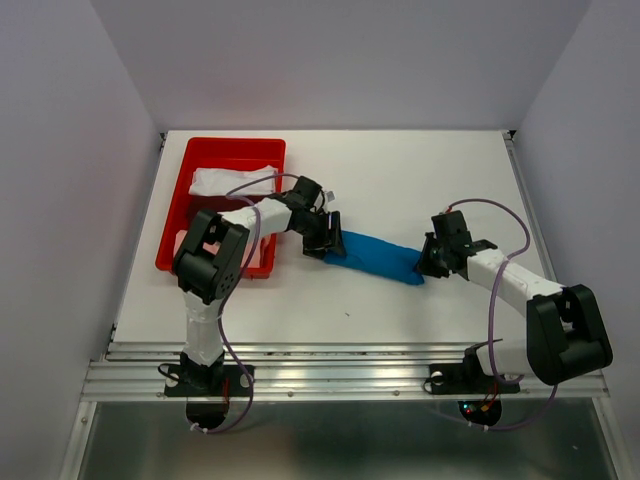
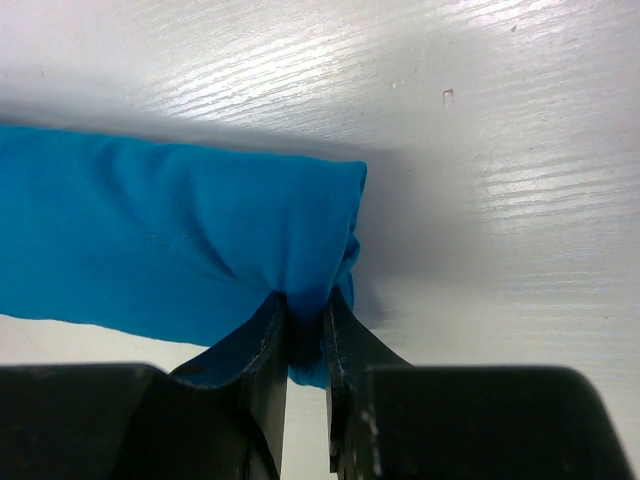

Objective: Roll the t-shirts
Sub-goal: Pick up the T-shirt from the center of the board.

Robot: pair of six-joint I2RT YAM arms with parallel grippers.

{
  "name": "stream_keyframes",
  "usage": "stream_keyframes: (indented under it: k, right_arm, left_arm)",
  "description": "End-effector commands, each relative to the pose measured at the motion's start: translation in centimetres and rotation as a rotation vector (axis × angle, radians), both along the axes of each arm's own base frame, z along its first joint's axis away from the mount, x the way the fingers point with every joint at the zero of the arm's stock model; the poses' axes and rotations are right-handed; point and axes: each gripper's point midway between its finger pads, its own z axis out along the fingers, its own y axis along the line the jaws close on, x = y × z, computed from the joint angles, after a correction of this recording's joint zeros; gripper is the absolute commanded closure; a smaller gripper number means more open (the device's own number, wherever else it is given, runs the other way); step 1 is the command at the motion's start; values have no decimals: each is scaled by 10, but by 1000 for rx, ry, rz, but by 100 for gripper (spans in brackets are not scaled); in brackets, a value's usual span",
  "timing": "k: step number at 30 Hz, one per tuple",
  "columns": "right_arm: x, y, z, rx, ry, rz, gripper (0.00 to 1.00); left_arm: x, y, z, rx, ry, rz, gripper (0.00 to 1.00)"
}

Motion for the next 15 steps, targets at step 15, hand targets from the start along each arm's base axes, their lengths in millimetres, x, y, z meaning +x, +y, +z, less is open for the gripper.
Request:
stream_keyframes:
  k: [15]
  right_arm:
    - [5,-5,-1,-32,7,7,99]
  left_arm:
    - [26,30,1,152,-173,96,28]
